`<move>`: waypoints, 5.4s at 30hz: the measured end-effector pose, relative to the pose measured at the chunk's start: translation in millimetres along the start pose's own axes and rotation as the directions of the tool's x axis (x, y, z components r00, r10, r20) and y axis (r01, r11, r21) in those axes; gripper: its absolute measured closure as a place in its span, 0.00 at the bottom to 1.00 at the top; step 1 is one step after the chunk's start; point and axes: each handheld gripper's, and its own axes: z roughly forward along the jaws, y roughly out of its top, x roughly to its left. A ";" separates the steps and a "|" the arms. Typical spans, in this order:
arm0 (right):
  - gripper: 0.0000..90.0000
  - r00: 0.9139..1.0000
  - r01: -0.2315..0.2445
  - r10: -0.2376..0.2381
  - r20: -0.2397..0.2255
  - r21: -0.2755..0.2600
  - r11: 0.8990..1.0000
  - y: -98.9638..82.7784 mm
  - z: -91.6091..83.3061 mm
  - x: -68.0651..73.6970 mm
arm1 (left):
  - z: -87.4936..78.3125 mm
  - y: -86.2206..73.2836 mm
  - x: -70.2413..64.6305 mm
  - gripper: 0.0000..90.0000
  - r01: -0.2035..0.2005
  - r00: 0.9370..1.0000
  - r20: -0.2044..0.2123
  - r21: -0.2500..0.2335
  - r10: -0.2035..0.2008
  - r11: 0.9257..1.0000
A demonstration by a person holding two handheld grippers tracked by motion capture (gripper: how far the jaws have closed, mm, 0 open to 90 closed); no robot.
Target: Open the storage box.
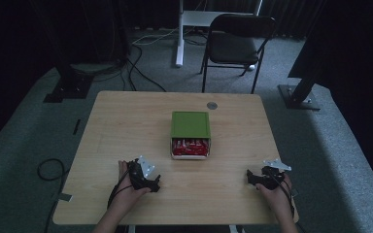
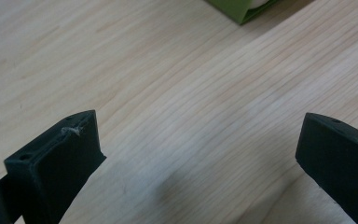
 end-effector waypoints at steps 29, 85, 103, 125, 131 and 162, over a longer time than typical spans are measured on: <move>0.12 1.000 0.000 0.000 0.000 0.002 1.000 0.0 -0.1 0.0 | 3.1 45.3 -59.8 0.01 -0.377 0.926 -0.016 -0.053 0.377 0.925; 0.12 1.000 0.001 -0.001 0.000 0.001 1.000 0.0 -0.1 -0.1 | 45.7 83.0 -97.3 0.42 -0.789 0.608 -0.117 0.023 0.785 0.615; 0.12 1.000 0.000 0.000 0.000 0.001 1.000 0.0 -0.1 0.0 | 53.7 80.0 -98.9 0.78 -0.801 0.564 -0.277 0.042 0.777 0.597; 0.12 1.000 0.000 0.000 0.000 0.001 1.000 0.0 -0.1 0.0 | 50.6 84.1 -98.7 0.79 -0.797 0.573 -0.243 0.057 0.782 0.602; 0.12 1.000 0.000 0.000 0.000 0.002 1.000 0.0 -0.2 0.0 | 47.6 84.5 -100.7 0.79 -0.794 0.576 -0.232 0.067 0.784 0.604; 0.12 1.000 -0.001 0.001 0.000 0.001 1.000 0.0 -0.2 0.0 | 29.1 74.7 -109.2 0.79 -0.805 0.567 -0.207 0.067 0.797 0.590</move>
